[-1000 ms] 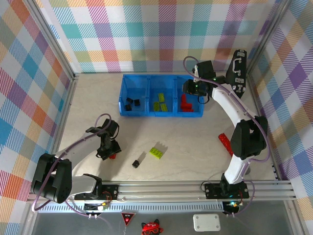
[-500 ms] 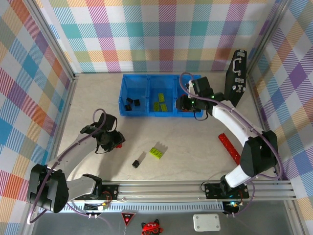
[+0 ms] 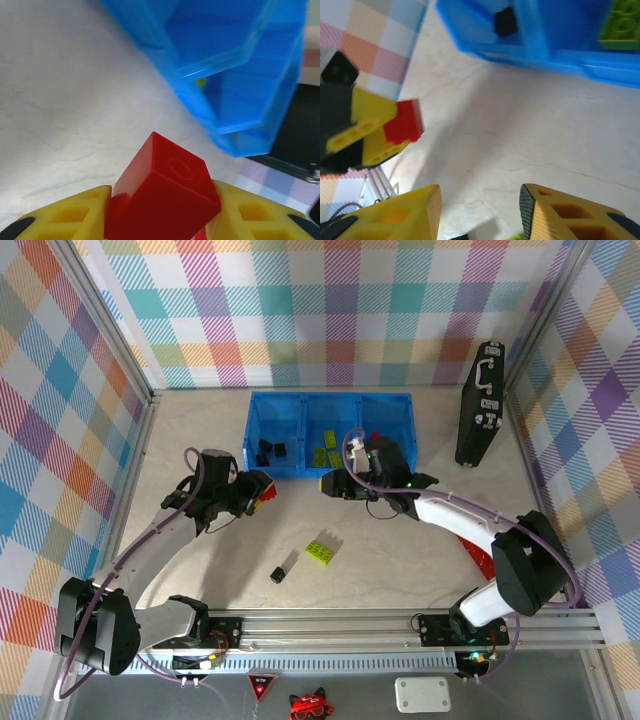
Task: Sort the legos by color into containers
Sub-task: Place the lego in the container.
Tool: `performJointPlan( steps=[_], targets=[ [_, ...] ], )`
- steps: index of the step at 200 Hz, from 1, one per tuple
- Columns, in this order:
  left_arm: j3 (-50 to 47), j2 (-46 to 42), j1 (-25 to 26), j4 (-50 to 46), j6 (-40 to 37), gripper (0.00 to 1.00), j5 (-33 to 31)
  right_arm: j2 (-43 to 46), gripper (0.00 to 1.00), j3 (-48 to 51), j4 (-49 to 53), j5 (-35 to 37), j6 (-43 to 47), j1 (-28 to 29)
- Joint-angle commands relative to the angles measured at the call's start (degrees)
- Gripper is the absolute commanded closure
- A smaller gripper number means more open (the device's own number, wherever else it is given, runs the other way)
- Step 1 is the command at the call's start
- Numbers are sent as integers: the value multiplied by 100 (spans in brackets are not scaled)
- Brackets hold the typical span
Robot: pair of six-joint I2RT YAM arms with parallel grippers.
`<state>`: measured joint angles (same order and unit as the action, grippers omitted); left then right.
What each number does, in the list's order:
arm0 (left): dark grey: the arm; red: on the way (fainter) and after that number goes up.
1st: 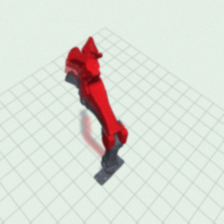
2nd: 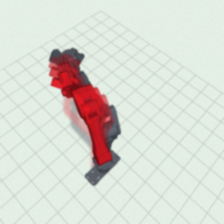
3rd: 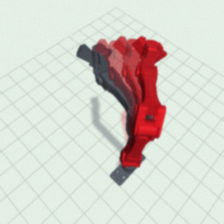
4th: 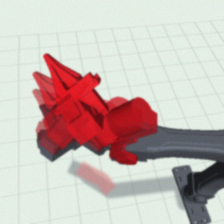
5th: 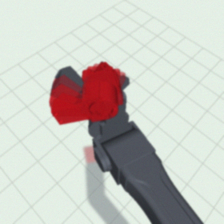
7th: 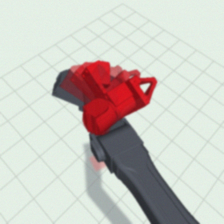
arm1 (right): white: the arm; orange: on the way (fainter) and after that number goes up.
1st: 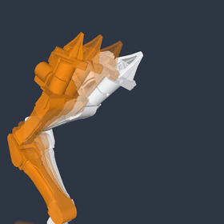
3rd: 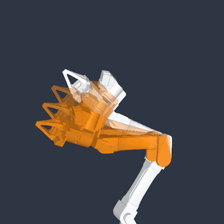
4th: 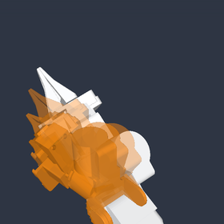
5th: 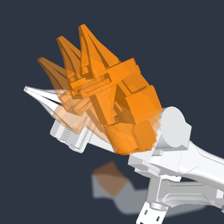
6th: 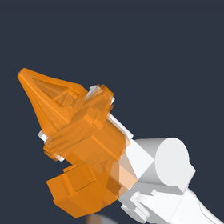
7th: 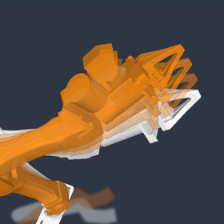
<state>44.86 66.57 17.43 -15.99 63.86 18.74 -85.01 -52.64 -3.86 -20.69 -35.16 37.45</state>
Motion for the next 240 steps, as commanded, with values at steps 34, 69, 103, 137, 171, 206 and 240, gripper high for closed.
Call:
performJointPlan(
  steps=[34,69,103,137,171,206,240],
  targets=[
    [-145,-213,100,1270,1435,57,267,-190,42,207,-2138,-482,38,414],
    [-109,-282,203,1397,1705,57,235,-526,36,90,-2819,-328,407,714],
    [-83,-321,291,1459,1823,57,191,-1009,34,-209,-3440,-210,255,789],
    [-102,-294,314,1462,1823,57,180,-1473,33,-702,-3558,-331,203,879],
    [-128,-293,314,1535,1875,57,200,-1827,40,-1112,-3355,-280,152,913],
    [-109,-281,314,1478,1806,56,174,-2029,59,-1290,-3270,-209,155,912],
    [-24,-387,313,1109,1550,34,26,-1930,64,-1284,-2762,-25,312,874]
  ],
)
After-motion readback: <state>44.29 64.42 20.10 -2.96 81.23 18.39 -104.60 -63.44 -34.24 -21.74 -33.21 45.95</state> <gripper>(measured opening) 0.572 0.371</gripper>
